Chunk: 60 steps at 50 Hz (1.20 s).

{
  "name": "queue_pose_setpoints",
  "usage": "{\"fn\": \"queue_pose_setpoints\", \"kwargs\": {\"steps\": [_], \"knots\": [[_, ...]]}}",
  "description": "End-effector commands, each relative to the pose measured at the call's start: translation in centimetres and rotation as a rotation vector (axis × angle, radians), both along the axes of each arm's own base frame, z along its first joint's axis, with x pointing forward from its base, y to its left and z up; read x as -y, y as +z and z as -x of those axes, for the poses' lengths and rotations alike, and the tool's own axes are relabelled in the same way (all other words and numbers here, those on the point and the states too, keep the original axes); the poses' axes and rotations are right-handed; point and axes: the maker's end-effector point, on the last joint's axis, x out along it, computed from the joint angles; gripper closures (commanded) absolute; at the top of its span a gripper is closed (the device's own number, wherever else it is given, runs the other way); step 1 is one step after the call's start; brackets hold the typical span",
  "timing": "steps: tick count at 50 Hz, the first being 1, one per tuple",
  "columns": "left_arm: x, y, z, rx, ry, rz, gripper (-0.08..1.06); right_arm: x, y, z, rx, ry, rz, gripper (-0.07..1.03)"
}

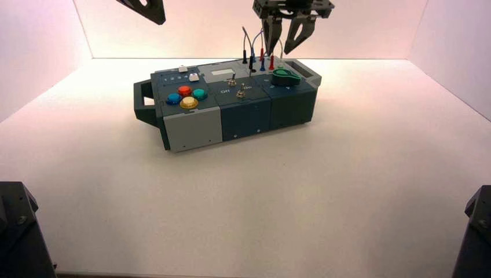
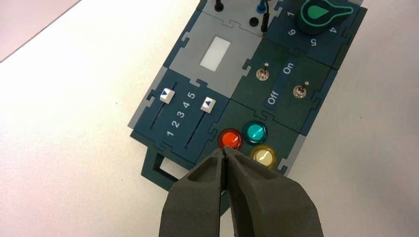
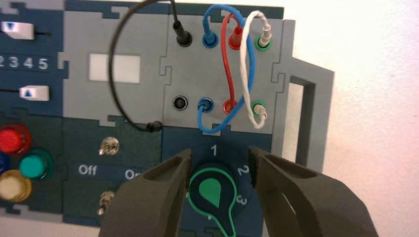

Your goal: Pull the red wire.

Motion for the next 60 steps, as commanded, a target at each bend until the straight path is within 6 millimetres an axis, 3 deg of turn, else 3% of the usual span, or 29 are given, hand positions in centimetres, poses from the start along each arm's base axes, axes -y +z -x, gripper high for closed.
{"fn": "queue_pose_setpoints", "kwargs": {"steps": [1, 14, 29, 46, 60], "knots": [[0.4, 1.6, -0.6, 0.048, -0.002, 0.020, 1.01, -0.8, 1.2, -1.1, 0.040, 0.004, -0.020, 0.40], [0.4, 1.6, -0.6, 0.051, -0.002, 0.021, 1.01, -0.6, 1.1, -1.8, 0.052, 0.011, -0.002, 0.55], [0.4, 1.9, -0.6, 0.061, -0.003, 0.024, 1.01, -0.5, 1.2, -2.6, 0.093, 0.012, -0.009, 0.55], [0.5, 4.1, -0.5, 0.185, 0.002, 0.077, 1.01, -0.9, 1.5, -3.3, 0.139, 0.015, -0.027, 0.55], [3.7, 4.1, 1.2, 0.091, -0.142, 0.168, 1.01, -1.0, 1.2, -3.5, 0.142, 0.016, -0.027, 0.55]]}}
